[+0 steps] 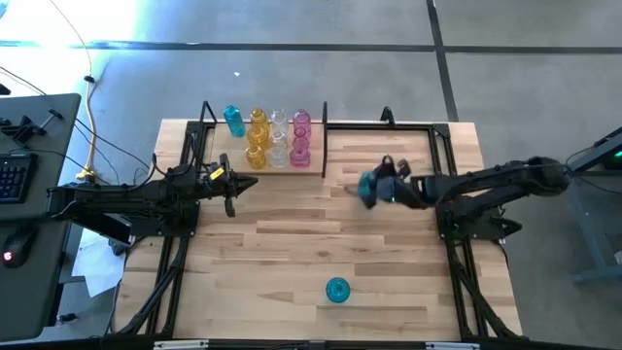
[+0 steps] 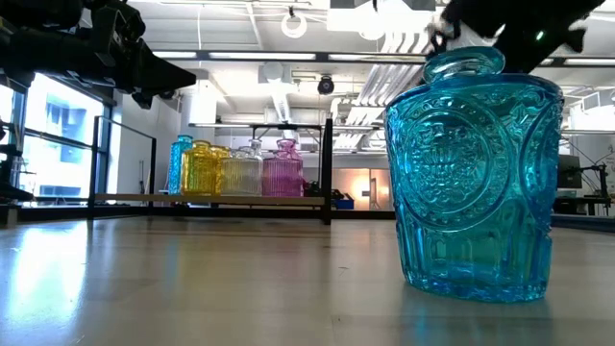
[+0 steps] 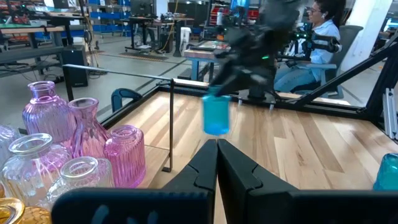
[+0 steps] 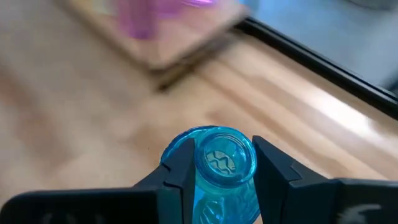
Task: Sort vases onto shelf
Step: Put the right blue vase on the shelf
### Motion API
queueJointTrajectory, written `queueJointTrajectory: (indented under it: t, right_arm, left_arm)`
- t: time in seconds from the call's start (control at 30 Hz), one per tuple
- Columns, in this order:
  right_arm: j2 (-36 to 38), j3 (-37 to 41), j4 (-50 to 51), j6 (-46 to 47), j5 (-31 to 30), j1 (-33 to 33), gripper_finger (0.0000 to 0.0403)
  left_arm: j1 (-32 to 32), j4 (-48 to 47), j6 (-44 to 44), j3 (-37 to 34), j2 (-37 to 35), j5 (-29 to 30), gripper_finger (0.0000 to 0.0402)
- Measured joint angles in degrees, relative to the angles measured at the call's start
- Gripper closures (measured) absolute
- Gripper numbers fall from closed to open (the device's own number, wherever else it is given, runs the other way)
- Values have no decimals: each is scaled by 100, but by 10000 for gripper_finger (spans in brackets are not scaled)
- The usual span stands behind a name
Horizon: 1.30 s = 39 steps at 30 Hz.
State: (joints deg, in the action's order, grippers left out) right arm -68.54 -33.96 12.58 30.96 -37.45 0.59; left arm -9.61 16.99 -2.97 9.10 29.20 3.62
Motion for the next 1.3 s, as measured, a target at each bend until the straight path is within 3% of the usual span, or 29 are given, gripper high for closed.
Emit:
queueJointTrajectory:
  t: [0.2, 0.43, 0.7, 0.83, 1.07, 1.3]
  right_arm:
    - [-458, -535, -593, -493, 11, -1287, 309]
    - [-2002, -2071, -1026, -1657, 178, -1982, 309]
    - [-3792, -4339, -884, -2814, 950, -1919, 309]
    - [-4401, -5121, -679, -3015, 1036, -1728, 309]
    - [-5017, -5640, -742, -3392, 1631, -1239, 309]
    - [-5275, -5619, -1147, -3733, 1618, -638, 309]
  left_arm:
    - [1, 0, -43, 0, 0, 0, 398]
    - [2, 0, -45, 0, 1, 0, 398]
    - [0, -4, -91, 0, 1, 0, 398]
    - [2, -2, -91, 0, 0, 0, 398]
    - [2, 0, -91, 0, -1, 0, 398]
    - [0, 4, -91, 0, 0, 0, 398]
